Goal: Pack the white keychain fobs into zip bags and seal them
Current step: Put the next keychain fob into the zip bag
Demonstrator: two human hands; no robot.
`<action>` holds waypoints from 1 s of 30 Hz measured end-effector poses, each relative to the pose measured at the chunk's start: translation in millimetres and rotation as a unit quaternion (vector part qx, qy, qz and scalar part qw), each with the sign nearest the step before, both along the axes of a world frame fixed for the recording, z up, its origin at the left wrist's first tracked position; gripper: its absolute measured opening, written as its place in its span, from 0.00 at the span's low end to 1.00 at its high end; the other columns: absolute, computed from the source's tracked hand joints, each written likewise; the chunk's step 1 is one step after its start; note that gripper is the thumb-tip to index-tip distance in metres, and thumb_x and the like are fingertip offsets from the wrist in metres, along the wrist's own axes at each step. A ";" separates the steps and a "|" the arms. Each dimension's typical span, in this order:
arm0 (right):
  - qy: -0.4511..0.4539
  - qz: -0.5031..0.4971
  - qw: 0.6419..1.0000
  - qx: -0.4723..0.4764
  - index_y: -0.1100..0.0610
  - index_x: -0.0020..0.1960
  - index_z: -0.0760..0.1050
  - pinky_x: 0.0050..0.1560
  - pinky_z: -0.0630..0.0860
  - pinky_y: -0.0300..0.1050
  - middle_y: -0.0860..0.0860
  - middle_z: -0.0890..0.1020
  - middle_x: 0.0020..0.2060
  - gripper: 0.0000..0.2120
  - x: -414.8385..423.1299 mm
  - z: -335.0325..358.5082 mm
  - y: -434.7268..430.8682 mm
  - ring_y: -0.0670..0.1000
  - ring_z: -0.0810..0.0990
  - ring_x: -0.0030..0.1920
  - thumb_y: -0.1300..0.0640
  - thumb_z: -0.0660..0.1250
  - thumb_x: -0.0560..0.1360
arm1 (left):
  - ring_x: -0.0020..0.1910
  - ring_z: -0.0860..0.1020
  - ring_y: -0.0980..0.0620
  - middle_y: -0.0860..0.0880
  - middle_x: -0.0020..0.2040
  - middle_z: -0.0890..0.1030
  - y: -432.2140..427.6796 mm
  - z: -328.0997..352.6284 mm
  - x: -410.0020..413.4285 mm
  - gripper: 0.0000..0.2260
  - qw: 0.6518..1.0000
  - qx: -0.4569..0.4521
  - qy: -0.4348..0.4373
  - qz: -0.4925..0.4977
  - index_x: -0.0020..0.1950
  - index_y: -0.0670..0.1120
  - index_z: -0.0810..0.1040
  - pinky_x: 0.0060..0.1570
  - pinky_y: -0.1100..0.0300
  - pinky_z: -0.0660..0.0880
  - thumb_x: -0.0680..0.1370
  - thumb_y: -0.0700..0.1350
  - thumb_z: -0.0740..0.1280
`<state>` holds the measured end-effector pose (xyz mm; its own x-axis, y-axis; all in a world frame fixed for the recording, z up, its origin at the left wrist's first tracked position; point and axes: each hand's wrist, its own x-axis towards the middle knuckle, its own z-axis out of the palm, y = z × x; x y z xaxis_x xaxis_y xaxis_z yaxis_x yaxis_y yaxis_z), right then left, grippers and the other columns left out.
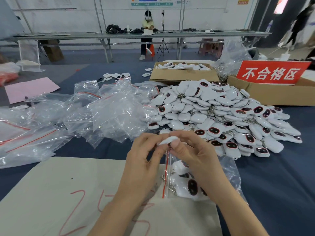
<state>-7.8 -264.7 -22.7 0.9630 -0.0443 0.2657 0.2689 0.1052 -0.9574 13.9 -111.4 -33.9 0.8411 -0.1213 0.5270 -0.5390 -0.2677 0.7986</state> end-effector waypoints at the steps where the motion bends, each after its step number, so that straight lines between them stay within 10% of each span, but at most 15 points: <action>1: -0.007 -0.007 1.000 -0.004 0.48 0.52 0.82 0.52 0.80 0.39 0.50 0.87 0.49 0.07 -0.1 0.2 0.1 0.49 0.86 0.51 0.53 0.70 0.75 | 0.53 0.80 0.54 0.57 0.51 0.81 -0.3 -0.2 -0.9 0.11 1.000 -0.009 -0.001 0.001 0.58 0.59 0.83 0.52 0.70 0.72 0.80 0.43 0.70; 10: -0.014 -0.016 1.000 -0.010 0.51 0.47 0.82 0.52 0.79 0.38 0.49 0.87 0.50 0.10 -0.6 -3.9 -3.7 0.48 0.85 0.52 0.66 0.68 0.77 | 0.48 0.81 0.55 0.56 0.46 0.83 -0.8 3.1 -1.9 0.09 0.997 -0.066 0.031 -0.016 0.48 0.58 0.82 0.48 0.69 0.74 0.74 0.43 0.72; 19: -0.004 0.027 1.000 -0.004 0.58 0.52 0.80 0.48 0.76 0.30 0.41 0.82 0.61 0.10 -3.3 1.3 -4.6 0.42 0.83 0.56 0.70 0.64 0.79 | 0.45 0.81 0.57 0.50 0.51 0.85 -2.3 6.8 -5.7 0.14 0.954 -0.175 0.203 -0.136 0.64 0.51 0.79 0.47 0.67 0.77 0.79 0.52 0.66; 30: 0.017 -0.002 1.000 -0.007 0.51 0.54 0.82 0.51 0.79 0.34 0.48 0.87 0.49 0.09 -3.1 0.5 -2.8 0.47 0.86 0.51 0.62 0.69 0.77 | 0.49 0.83 0.56 0.57 0.49 0.86 1.4 -0.3 -1.9 0.12 0.990 -0.091 0.093 -0.047 0.54 0.57 0.83 0.48 0.69 0.76 0.80 0.39 0.70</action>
